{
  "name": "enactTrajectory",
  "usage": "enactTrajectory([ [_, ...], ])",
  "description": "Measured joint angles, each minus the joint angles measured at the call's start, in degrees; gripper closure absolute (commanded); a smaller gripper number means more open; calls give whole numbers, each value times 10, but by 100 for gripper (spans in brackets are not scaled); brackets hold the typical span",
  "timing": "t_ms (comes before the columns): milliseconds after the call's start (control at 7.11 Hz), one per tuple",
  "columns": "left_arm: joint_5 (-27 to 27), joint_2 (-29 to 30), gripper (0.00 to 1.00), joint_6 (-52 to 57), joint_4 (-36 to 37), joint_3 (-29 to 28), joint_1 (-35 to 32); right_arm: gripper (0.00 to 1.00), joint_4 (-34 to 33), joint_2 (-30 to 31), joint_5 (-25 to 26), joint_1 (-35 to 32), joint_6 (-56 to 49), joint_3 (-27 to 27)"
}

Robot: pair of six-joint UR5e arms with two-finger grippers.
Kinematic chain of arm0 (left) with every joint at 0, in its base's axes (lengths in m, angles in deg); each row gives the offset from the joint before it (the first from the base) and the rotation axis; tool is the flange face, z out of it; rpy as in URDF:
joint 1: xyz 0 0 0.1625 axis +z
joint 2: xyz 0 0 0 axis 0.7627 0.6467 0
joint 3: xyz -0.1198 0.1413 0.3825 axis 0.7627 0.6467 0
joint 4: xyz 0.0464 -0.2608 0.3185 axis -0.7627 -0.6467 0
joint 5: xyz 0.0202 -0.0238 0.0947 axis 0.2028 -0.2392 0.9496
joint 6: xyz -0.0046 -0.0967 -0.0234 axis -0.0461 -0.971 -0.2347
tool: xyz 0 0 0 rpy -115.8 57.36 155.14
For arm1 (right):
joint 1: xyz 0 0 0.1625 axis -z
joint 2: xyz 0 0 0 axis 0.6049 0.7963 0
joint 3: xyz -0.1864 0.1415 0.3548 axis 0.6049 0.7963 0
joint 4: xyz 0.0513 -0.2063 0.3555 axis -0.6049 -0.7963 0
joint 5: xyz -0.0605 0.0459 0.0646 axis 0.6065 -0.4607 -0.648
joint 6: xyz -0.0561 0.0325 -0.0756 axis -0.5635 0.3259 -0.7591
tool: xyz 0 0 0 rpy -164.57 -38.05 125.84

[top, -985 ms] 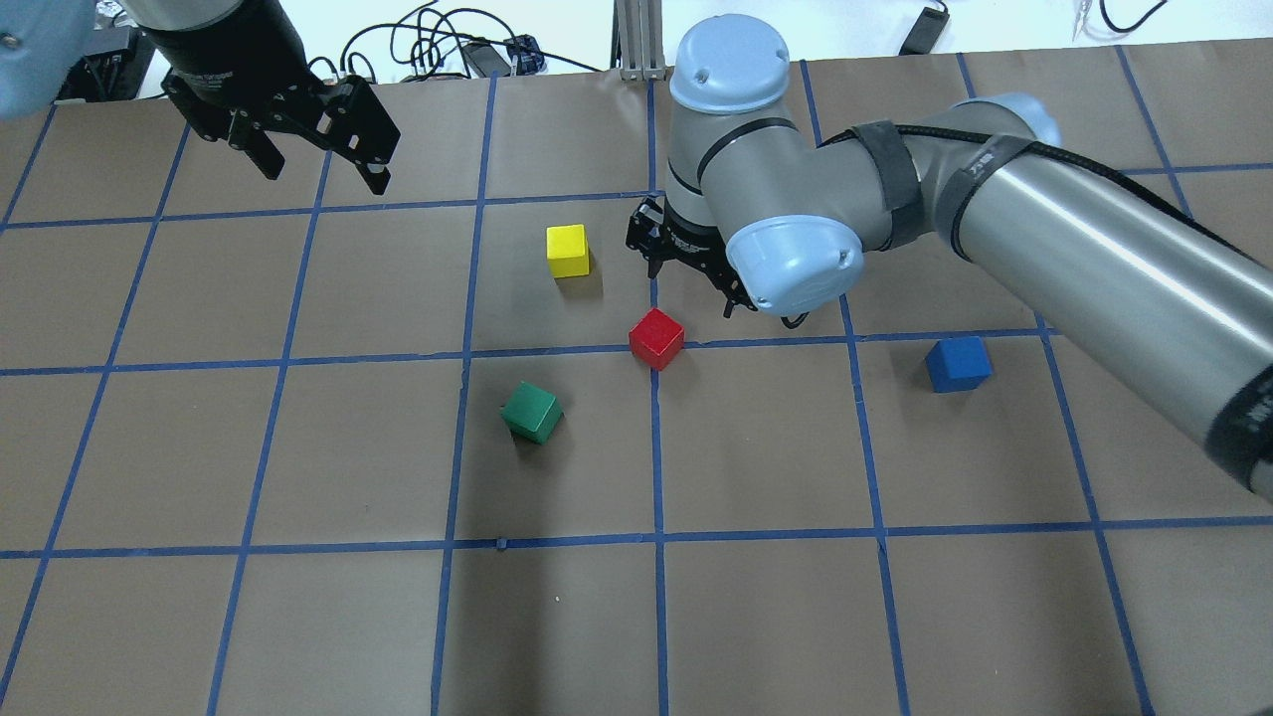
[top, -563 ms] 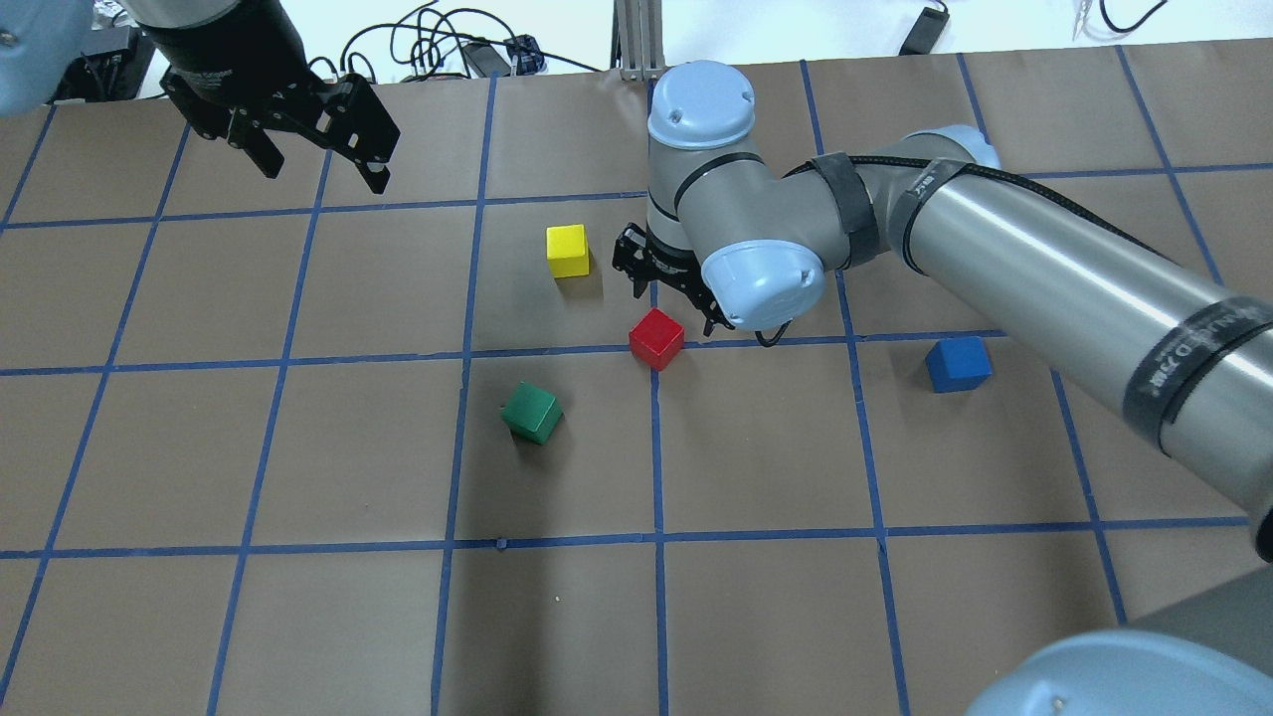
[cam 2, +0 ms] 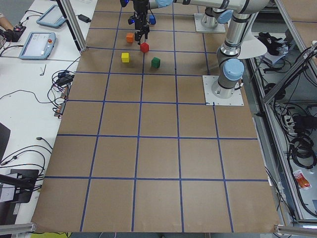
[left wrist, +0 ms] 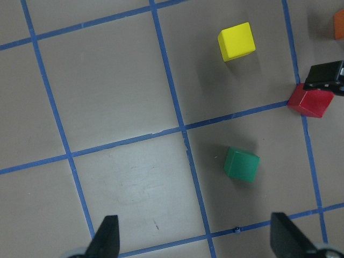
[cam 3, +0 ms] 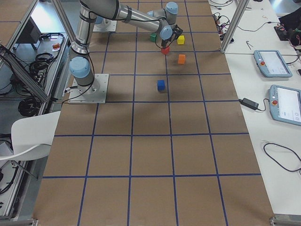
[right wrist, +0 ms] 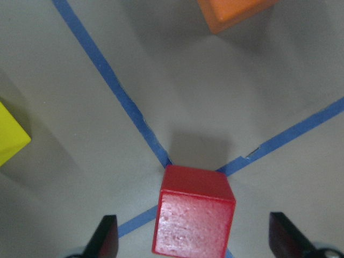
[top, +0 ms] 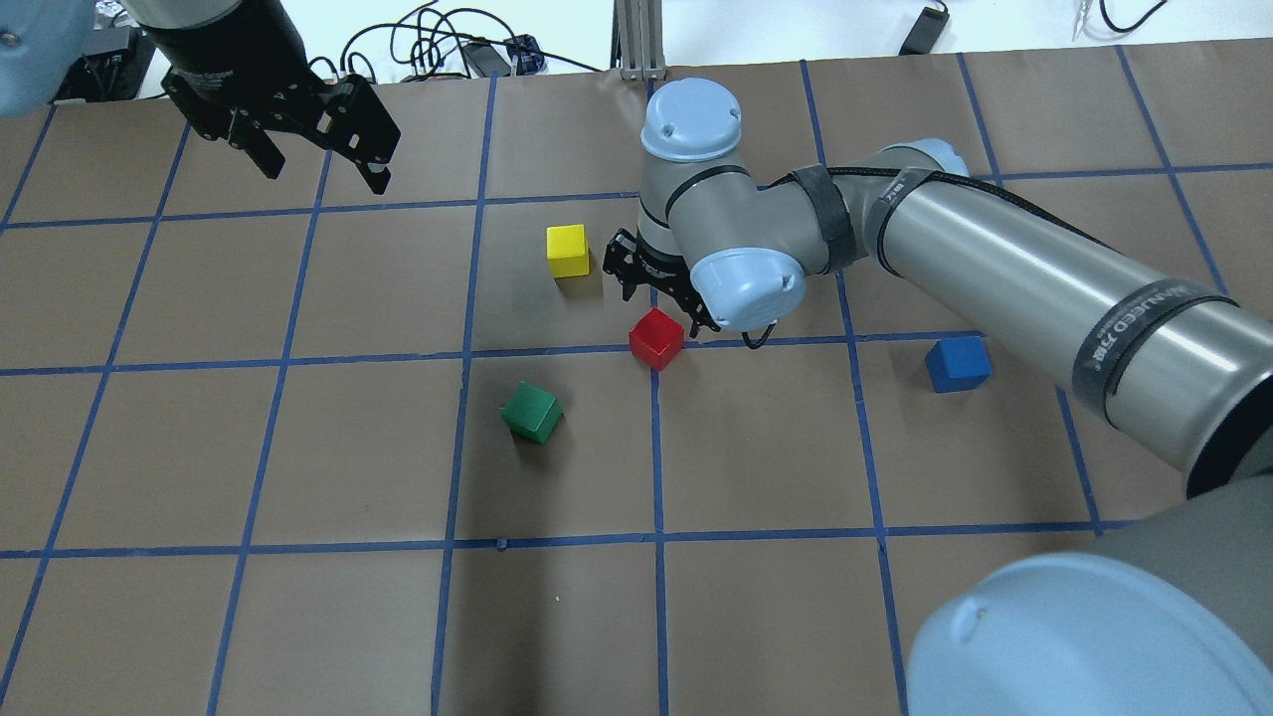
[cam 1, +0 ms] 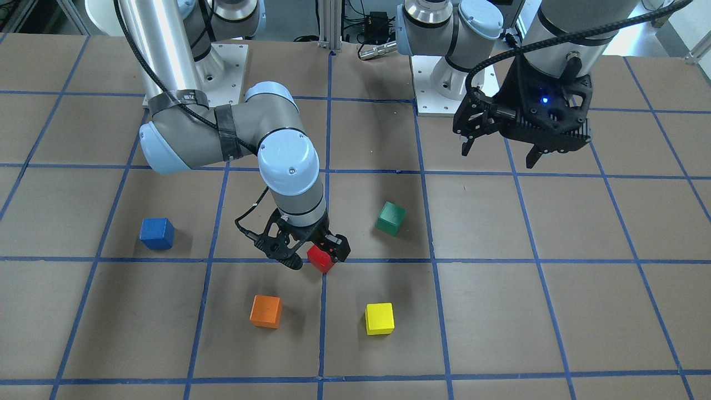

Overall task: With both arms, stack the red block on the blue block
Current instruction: 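Close the right gripper on the red cube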

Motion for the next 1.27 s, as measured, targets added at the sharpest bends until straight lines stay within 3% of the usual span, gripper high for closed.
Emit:
enactTrajectory([
  [704, 12, 0, 0, 0, 0, 2, -1, 0, 11, -20, -2, -1, 1, -2],
  [844, 12, 0, 0, 0, 0, 2, -1, 11, 11, -24, -2, -1, 1, -1],
  [1126, 12, 0, 0, 0, 0, 3, -1, 61, 10, -27, -5, -1, 0, 1],
  [1267, 12, 0, 0, 0, 0, 3, -1, 98, 9, -26, -16, -1, 1, 1],
])
